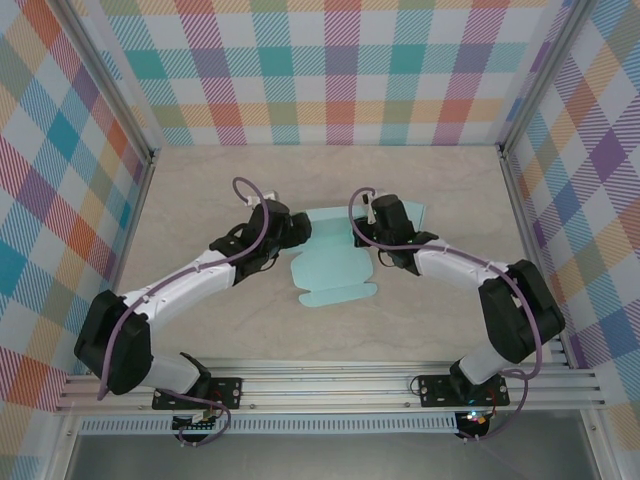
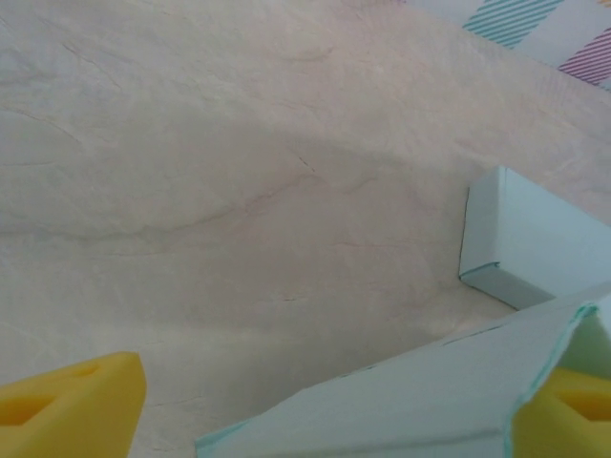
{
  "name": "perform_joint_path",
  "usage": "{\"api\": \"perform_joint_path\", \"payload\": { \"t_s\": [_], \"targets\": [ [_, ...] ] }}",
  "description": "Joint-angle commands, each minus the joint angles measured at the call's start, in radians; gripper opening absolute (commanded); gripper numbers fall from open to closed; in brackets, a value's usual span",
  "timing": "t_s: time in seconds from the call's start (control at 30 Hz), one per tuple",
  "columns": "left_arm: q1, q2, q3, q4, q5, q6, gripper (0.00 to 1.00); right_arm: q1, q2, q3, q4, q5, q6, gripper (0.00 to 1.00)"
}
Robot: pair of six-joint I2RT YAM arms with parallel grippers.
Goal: Fold the paper box
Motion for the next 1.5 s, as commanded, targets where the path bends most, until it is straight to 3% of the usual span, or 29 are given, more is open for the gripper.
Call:
{"api": "perform_joint_path", "payload": {
  "t_s": [0.0, 0.2, 0.37, 0.57, 0.73, 0.97, 1.23, 1.47],
  "targets": [
    [0.005, 0.008, -0.064, 0.123, 0.034, -0.066, 0.84, 0.046, -0.051, -0.007, 0.031, 0.049, 0.096, 0.00],
    [0.005, -0.029, -0.151, 0.170, -0.024, -0.147, 0.83, 0.082, -0.046, -0.012, 0.032, 0.162, 0.137, 0.00],
    [0.005, -0.156, -0.245, 0.111, -0.081, -0.176, 0.84, 0.088, -0.010, -0.001, 0.029, 0.210, 0.108, 0.00],
    [0.006, -0.319, -0.413, 0.171, 0.002, -0.247, 0.86, 0.100, 0.013, -0.004, 0.056, 0.218, 0.082, 0.00],
    [0.019, -0.331, -0.458, 0.278, 0.128, -0.279, 0.72, 0.116, 0.010, -0.003, 0.056, 0.235, 0.064, 0.00],
    [0.057, -0.239, -0.462, 0.461, 0.209, -0.321, 0.68, 0.141, 0.004, -0.011, 0.059, 0.246, 0.052, 0.00],
    [0.059, -0.195, -0.437, 0.505, 0.191, -0.328, 0.42, 0.154, 0.011, -0.015, 0.057, 0.262, 0.044, 0.00],
    [0.059, -0.241, -0.431, 0.460, 0.145, -0.301, 0.42, 0.155, 0.031, -0.015, 0.056, 0.276, 0.047, 0.00]
  ]
}}
